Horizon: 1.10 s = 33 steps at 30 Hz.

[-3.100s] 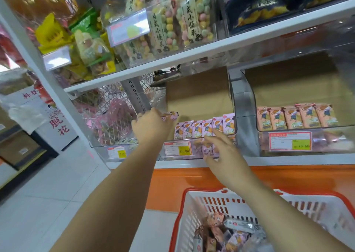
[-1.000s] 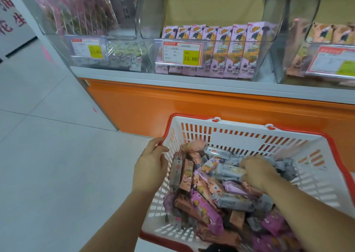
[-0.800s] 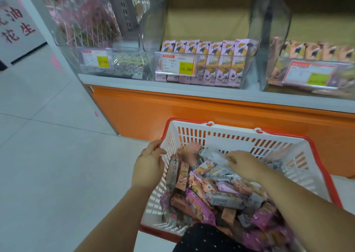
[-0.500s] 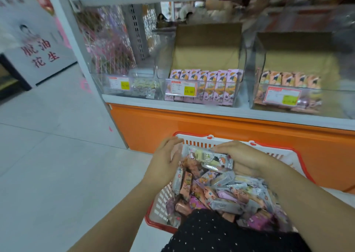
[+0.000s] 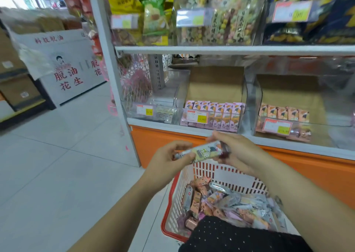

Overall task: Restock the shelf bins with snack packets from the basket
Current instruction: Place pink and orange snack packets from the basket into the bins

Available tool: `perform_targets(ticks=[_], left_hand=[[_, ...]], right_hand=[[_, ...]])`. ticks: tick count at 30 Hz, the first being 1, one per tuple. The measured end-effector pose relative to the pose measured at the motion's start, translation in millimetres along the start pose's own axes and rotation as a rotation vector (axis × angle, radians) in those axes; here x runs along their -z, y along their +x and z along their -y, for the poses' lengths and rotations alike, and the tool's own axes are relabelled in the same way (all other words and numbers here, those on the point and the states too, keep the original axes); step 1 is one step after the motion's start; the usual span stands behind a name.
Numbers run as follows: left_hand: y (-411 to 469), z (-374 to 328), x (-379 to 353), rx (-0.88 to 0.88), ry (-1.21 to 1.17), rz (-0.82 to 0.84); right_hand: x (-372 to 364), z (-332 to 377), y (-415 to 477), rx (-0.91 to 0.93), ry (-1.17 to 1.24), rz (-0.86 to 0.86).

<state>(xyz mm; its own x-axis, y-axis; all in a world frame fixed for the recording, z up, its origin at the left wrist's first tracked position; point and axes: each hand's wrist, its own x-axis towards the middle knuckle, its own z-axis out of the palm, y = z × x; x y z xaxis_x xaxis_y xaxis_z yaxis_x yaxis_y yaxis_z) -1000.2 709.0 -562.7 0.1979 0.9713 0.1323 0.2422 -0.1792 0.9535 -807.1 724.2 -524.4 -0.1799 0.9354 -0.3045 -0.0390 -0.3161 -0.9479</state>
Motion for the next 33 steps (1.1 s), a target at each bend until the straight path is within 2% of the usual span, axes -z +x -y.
perform_targets(ticks=[2, 5, 12, 17, 19, 22, 27, 29, 33], left_hand=[[2, -10, 12, -0.015, -0.029, 0.012], [6, -15, 27, -0.021, -0.041, -0.004], [47, -9, 69, 0.149, -0.152, -0.199], [109, -5, 114, 0.197, -0.024, -0.314], [140, -3, 130, 0.184, 0.044, -0.324], [189, -1, 141, 0.164, 0.225, -0.328], [259, 19, 140, 0.195, 0.404, -0.247], [282, 29, 136, 0.224, 0.448, -0.193], [320, 45, 118, 0.285, 0.481, -0.116]], right_hand=[[-12, 16, 1, 0.109, 0.079, 0.036], [-30, 31, 6, 0.232, -0.023, 0.063], [-43, 50, 49, 0.304, -0.363, 0.056], [-35, 70, 119, 0.396, -0.665, 0.008], [-30, 78, 153, 0.449, -0.863, -0.035], [-26, 84, 196, 0.512, -1.197, -0.015], [-15, 78, 247, 0.543, -1.393, 0.029], [-11, 74, 259, 0.606, -1.436, 0.023], [-3, 65, 272, 0.754, -1.356, 0.001]])
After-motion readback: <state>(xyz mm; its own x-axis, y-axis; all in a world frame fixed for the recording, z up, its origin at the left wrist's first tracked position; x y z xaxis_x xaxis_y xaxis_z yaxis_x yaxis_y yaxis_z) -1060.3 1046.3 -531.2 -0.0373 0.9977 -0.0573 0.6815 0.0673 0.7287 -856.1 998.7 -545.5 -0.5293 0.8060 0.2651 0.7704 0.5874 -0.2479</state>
